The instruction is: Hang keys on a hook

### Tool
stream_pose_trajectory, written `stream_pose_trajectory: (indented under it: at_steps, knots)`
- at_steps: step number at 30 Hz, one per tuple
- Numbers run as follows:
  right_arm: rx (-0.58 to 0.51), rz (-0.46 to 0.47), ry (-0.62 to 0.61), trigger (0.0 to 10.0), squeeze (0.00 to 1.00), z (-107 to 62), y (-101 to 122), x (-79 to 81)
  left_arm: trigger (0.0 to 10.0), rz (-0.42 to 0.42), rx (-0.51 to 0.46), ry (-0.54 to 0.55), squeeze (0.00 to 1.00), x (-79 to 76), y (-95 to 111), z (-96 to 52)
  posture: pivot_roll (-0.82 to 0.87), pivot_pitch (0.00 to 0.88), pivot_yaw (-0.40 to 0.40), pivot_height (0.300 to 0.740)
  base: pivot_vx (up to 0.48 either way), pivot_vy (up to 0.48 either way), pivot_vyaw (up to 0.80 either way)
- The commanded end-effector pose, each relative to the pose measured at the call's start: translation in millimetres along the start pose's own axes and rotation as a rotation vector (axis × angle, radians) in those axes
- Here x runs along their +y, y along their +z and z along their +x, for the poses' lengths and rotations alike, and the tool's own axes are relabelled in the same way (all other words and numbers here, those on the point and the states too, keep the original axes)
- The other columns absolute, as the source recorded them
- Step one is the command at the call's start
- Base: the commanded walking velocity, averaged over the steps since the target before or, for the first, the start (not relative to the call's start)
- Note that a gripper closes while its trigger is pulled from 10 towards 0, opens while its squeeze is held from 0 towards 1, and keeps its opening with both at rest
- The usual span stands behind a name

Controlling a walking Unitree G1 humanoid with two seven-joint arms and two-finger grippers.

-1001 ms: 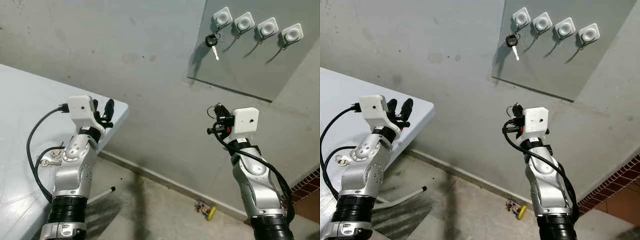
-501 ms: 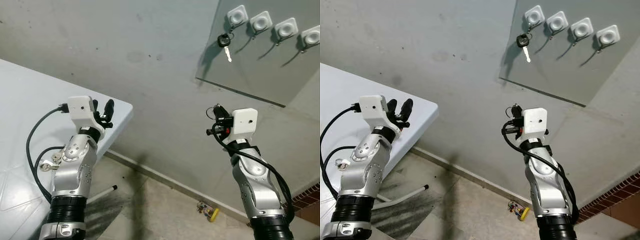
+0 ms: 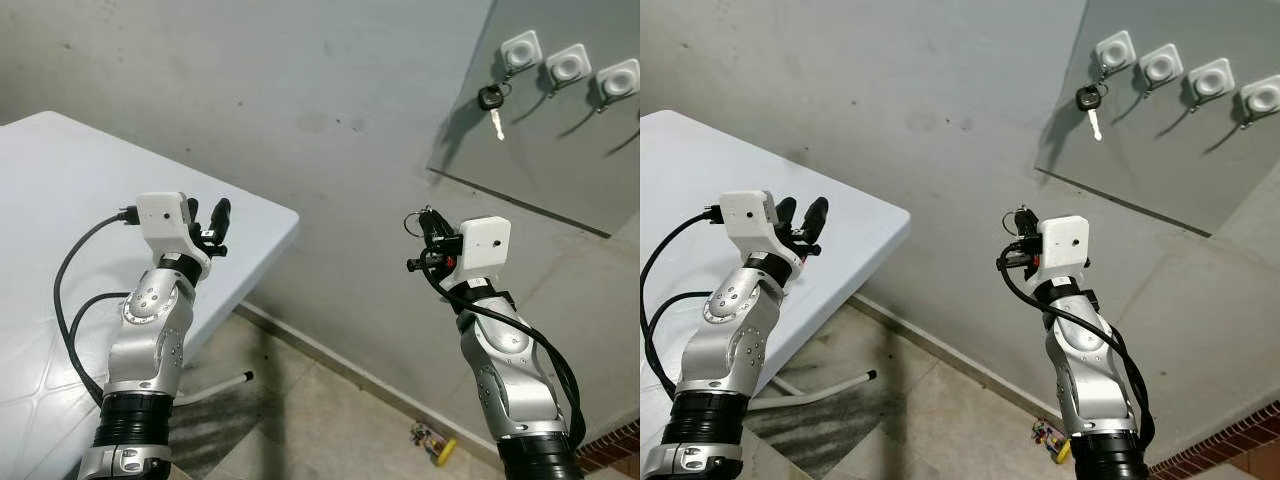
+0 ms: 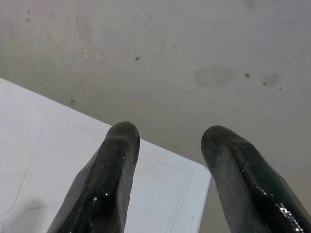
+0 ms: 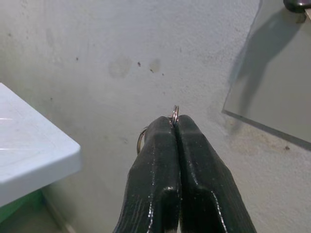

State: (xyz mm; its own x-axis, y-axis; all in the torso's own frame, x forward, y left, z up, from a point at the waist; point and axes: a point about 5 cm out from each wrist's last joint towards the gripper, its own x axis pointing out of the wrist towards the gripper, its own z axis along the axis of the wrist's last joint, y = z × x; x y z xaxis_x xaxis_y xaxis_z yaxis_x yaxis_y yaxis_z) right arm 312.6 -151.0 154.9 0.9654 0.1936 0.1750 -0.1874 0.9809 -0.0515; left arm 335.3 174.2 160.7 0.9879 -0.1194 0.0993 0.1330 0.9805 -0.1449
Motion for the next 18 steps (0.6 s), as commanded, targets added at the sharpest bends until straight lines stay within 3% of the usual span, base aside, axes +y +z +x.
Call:
stream_pose_trajectory:
  at_steps: [1, 9, 18]
  knots:
    - [-0.002, 0.002, -0.018, 10.0, 0.00, -0.6, 2.2, -4.6, 10.0, -0.006, -0.002, -0.009, 0.00, -2.7, 1.2, 1.1, 0.01, 0.000, -0.057, 0.740, 0.000, 0.476, -0.74]
    - [0.000, 0.001, -0.016, 10.0, 0.00, -0.2, 2.2, -3.2, 10.0, -0.014, 0.005, -0.002, 0.00, -1.5, 0.5, 1.3, 0.01, 0.000, -0.057, 0.740, 0.000, 0.461, -0.73]
    - [0.005, -0.001, -0.019, 10.0, 0.00, -0.1, 2.2, -3.2, 10.0, -0.007, 0.002, 0.011, 0.00, -1.8, 1.6, 1.6, 0.01, 0.000, -0.057, 0.740, 0.000, 0.000, -0.73]
